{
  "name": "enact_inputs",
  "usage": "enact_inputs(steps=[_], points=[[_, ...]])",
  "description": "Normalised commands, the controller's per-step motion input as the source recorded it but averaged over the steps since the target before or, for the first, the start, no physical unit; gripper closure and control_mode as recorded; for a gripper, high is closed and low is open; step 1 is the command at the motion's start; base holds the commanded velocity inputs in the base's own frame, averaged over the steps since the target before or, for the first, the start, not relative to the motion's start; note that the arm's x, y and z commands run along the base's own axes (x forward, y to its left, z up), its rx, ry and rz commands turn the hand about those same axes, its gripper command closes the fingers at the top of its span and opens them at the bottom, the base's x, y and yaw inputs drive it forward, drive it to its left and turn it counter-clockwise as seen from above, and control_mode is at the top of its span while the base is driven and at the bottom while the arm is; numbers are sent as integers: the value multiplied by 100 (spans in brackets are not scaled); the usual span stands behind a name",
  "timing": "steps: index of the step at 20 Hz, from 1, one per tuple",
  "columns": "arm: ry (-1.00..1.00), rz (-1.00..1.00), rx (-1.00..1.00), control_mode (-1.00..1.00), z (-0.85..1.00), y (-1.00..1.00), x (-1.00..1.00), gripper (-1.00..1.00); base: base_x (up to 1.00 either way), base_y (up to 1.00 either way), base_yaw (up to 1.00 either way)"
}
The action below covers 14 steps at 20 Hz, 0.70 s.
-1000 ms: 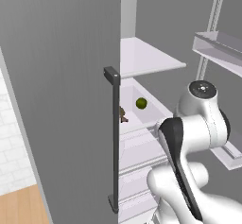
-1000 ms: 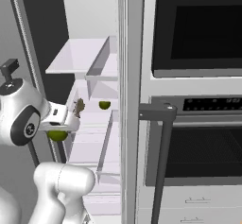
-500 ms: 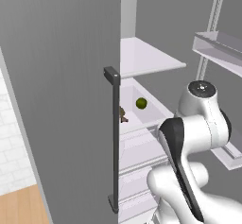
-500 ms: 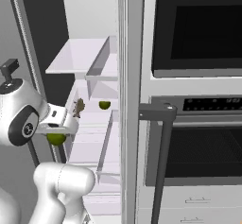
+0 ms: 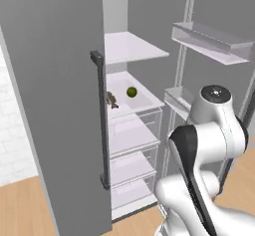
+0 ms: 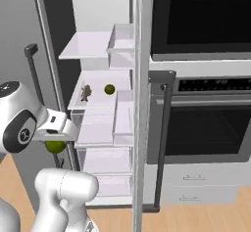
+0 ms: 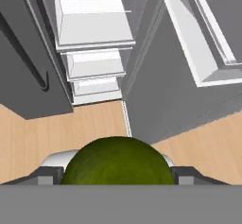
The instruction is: Place one lime and one fish in each tupperware on the nearby counter, to pack two identical lunches.
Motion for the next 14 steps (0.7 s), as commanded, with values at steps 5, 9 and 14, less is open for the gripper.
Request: enact_inputs(steps=[5,9,14], points=[[0,0,0,100,0,0,0,100,-100,3,-33],[0,0,0,100,0,0,0,100,-100,-21,-37],[0,0,0,100,0,0,0,100,-9,-81,-25]])
